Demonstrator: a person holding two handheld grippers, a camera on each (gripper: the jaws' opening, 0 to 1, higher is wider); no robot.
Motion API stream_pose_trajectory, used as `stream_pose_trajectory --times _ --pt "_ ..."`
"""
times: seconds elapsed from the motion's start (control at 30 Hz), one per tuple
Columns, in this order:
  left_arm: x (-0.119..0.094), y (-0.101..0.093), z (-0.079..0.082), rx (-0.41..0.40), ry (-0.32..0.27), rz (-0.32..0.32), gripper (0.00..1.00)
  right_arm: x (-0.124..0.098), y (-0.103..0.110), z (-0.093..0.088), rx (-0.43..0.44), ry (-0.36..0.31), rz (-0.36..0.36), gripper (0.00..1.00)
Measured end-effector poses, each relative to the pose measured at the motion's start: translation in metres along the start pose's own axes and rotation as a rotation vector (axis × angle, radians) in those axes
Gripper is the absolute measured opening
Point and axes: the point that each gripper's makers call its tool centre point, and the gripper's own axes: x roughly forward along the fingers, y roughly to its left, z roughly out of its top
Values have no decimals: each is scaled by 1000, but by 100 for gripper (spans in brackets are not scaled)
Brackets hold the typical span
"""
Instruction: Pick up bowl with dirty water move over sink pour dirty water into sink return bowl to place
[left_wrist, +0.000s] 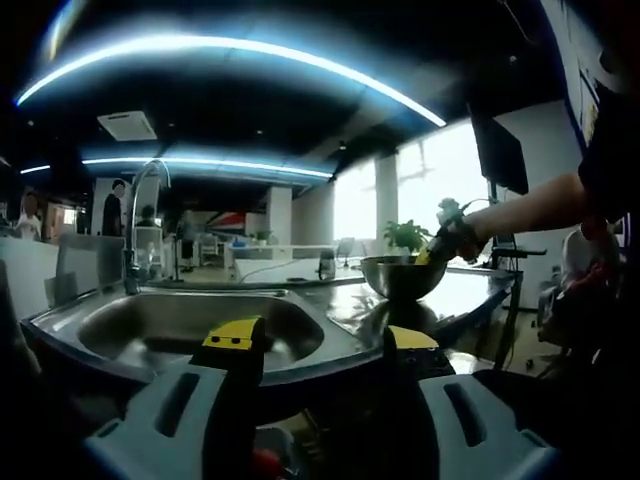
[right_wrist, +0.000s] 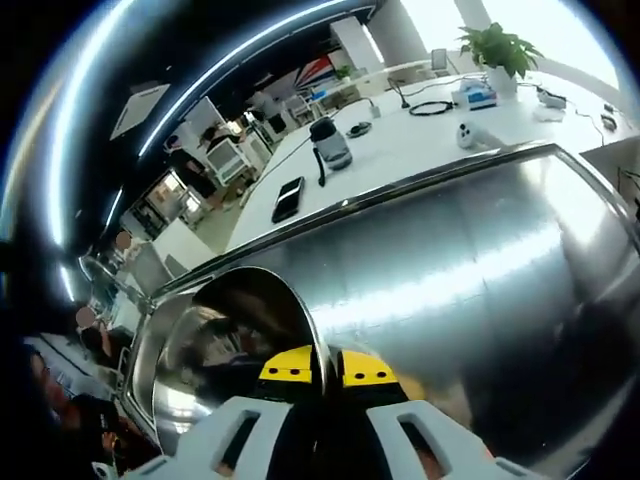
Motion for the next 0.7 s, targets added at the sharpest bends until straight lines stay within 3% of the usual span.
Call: stream_pose_trajectory --times 0.43,0.6,0.7 --pt "1 -11 10 31 2 -7 47 -25 15 10 -114 -98 59 13" --pt "0 -8 15 36 5 -2 47 -43 19 25 -200 -208 99 16" --pt "-1 -4 13 31 7 3 47 -61 31 30 -235 -287 161 19"
